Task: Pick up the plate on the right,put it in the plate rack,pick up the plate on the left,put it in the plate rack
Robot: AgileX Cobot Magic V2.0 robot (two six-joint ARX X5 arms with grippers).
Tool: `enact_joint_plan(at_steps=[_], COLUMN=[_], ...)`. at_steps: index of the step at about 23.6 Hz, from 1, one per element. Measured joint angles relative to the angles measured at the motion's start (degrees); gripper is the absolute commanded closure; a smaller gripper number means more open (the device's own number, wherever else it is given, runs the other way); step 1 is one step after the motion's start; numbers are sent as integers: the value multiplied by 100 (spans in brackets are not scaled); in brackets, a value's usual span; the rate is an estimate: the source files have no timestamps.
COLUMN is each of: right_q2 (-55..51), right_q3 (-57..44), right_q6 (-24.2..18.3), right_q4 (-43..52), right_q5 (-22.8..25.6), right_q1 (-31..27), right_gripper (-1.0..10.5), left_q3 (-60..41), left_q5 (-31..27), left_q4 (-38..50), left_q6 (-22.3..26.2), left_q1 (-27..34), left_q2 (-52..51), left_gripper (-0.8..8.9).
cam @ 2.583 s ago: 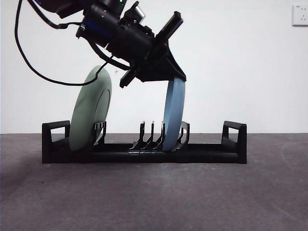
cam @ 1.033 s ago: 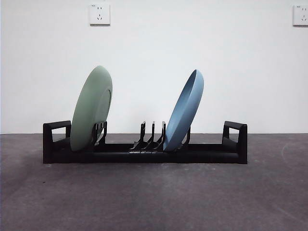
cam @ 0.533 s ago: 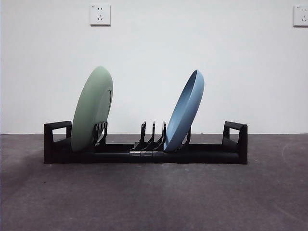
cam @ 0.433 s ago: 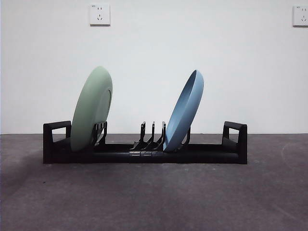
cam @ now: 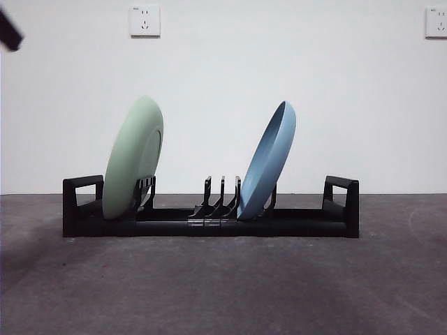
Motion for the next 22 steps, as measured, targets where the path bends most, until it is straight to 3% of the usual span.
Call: enact_joint_plan(at_steps=[9, 19, 22], right_q2=[129, 127, 127], right_q3=[-33, -33, -33], right_q6=[811, 876, 876], right_q4=[140, 138, 122], right_q5=[166, 166, 166], right_q1=[-2, -2, -2], right_gripper=[946, 946, 946], left_q3=[17, 17, 13], left_q5=[-31, -37, 238], left_q4=[-22, -232, -116], left_q6=[-68, -20, 2], left_q1=[0, 11, 350], left_q2=[-278, -199, -393], left_gripper=[817, 817, 817])
